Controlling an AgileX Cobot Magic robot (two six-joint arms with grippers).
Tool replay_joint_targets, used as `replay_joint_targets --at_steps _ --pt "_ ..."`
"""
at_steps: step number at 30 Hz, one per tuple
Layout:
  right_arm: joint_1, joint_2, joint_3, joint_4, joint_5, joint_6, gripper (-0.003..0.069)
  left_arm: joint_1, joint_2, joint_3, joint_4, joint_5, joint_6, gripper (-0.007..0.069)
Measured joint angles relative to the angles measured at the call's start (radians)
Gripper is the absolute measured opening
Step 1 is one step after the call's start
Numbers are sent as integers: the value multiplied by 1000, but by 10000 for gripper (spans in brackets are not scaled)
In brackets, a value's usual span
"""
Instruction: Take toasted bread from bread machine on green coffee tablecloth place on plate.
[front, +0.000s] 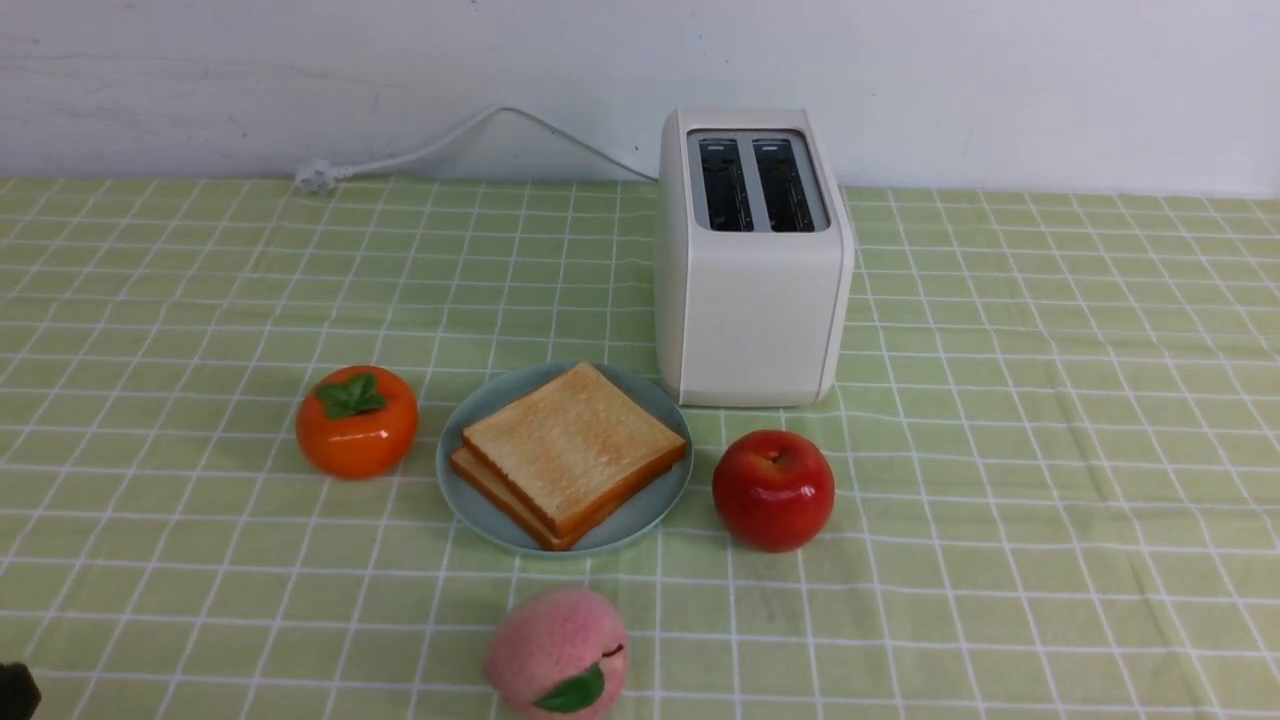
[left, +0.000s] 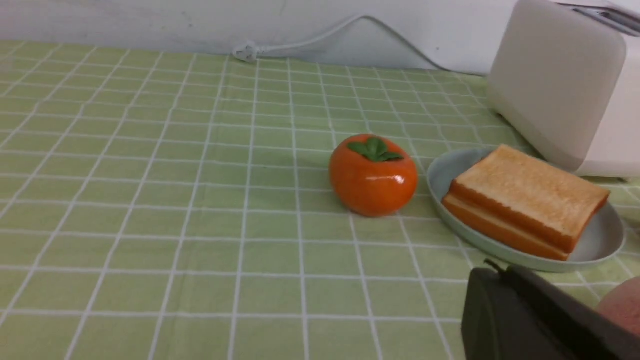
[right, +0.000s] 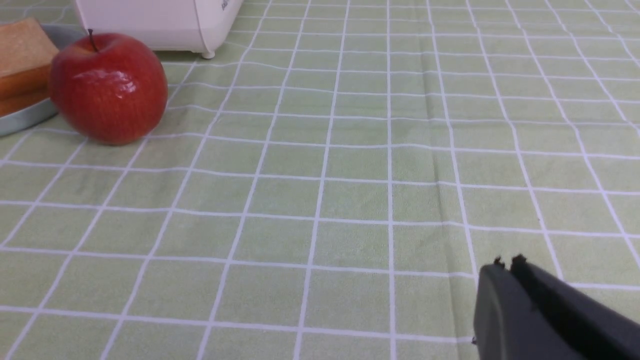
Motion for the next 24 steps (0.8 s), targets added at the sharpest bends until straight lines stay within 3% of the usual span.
replay_joint_targets --at_steps 4,11,24 --pt "0 0 0 0 0 0 22 41 -48 44 -58 24 25 -13" --pt "0 0 0 0 0 0 34 44 -50 49 -89 202 17 -13" --pt "0 0 0 0 0 0 38 44 -50 49 -94 206 -7 -13"
